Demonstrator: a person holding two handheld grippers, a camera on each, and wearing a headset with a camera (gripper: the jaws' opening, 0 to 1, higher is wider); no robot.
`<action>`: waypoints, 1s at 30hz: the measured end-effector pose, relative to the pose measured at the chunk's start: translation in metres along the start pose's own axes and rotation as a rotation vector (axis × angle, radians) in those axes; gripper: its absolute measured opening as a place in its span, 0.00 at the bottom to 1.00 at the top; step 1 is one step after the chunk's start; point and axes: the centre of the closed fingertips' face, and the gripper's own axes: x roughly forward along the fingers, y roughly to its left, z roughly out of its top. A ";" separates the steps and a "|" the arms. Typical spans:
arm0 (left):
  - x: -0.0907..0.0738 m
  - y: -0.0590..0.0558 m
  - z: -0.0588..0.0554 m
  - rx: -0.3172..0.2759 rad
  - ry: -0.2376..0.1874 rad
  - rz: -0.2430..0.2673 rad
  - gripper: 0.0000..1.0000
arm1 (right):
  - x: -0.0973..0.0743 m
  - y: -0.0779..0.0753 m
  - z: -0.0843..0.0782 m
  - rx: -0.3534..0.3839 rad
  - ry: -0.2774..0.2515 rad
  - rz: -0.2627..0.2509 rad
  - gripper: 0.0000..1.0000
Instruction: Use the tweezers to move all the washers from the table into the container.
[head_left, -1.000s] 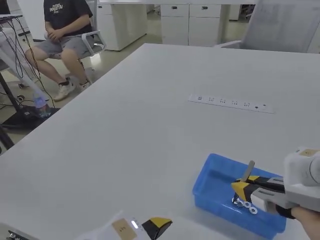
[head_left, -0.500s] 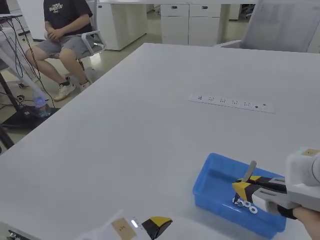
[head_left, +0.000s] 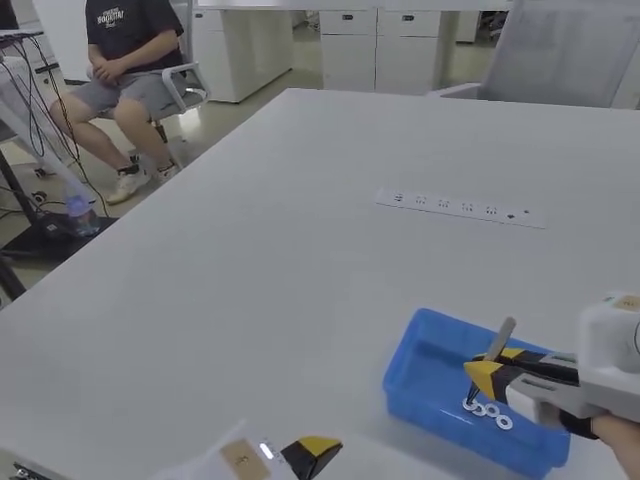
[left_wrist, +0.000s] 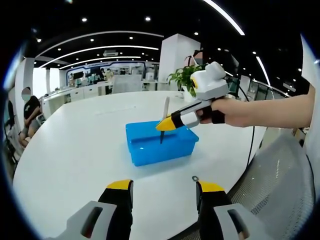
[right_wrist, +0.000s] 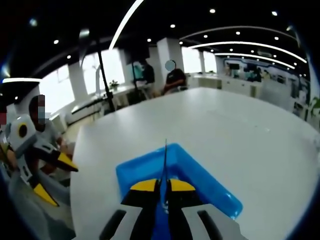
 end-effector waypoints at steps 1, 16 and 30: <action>0.000 0.000 0.000 0.000 0.000 0.000 0.49 | -0.002 0.001 0.001 -0.001 -0.003 0.000 0.04; 0.000 -0.001 0.001 0.003 0.001 -0.002 0.49 | -0.018 0.014 0.015 -0.009 -0.041 0.005 0.04; 0.001 -0.001 0.001 0.001 0.002 -0.004 0.49 | -0.033 0.023 0.025 0.006 -0.083 0.018 0.04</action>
